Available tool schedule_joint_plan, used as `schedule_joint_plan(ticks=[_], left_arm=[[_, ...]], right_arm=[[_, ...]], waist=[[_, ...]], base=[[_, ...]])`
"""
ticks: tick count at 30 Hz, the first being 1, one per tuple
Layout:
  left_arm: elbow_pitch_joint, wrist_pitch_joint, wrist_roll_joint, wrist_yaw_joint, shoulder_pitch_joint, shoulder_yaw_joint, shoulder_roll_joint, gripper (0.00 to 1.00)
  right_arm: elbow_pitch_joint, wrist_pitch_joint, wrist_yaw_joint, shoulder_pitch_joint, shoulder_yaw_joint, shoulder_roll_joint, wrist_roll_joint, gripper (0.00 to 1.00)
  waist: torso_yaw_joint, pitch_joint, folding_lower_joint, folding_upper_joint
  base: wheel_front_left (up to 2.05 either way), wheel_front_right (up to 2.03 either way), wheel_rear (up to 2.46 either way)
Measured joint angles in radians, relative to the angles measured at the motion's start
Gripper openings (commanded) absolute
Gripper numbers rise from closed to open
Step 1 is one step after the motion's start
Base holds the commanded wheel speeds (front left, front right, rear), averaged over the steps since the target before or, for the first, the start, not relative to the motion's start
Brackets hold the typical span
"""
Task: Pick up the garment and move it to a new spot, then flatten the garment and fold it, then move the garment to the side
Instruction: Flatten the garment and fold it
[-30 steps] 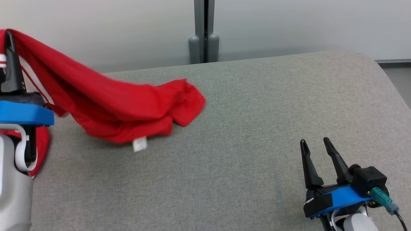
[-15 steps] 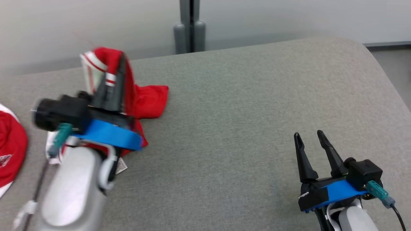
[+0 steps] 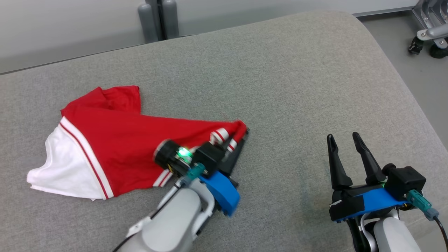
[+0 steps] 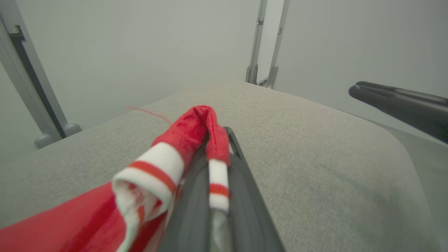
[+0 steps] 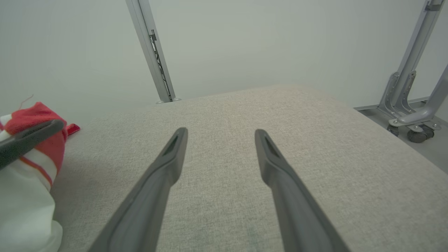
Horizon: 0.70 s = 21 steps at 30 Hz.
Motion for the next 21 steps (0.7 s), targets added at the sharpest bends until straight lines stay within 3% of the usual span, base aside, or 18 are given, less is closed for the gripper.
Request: schedule_joint_plan(ticks=[7, 11, 12, 13, 21], left_arm=[[0.017, -0.01, -0.098, -0.001, -0.004, -0.288, -0.011, 0.0], [-0.003, -0.011, -0.165, -0.001, -0.018, -0.388, -0.012, 0.0], [-0.003, -0.011, -0.178, -0.001, -0.022, -0.402, -0.011, 0.34], [-0.002, -0.011, -0.189, -0.001, -0.026, -0.409, -0.011, 0.99], [-0.018, -0.011, -0.224, 0.03, -0.053, -0.393, -0.012, 1.0]], right_arm=[[-0.002, 0.0, 0.0, -0.007, -0.016, 0.0, -0.002, 1.0], [-0.001, 0.0, 0.0, -0.013, -0.007, 0.0, -0.004, 1.0], [-0.001, 0.0, 0.0, -0.013, -0.004, 0.0, -0.004, 1.0], [0.0, 0.0, 0.0, -0.013, 0.0, 0.0, -0.004, 1.0], [0.007, 0.0, 0.0, 0.005, -0.021, 0.0, -0.016, 1.0]], waist=[[-0.005, 0.004, -0.0001, 0.0], [0.002, -0.004, -0.0001, -0.0001], [0.004, -0.007, -0.0001, 0.0], [0.004, -0.009, -0.0001, -0.0001], [0.054, -0.054, -0.0001, 0.0]], base=[[0.0, 0.0, 0.0], [0.0, 0.0, 0.0], [0.0, 0.0, 0.0], [0.0, 0.0, 0.0], [0.0, 0.0, 0.0]])
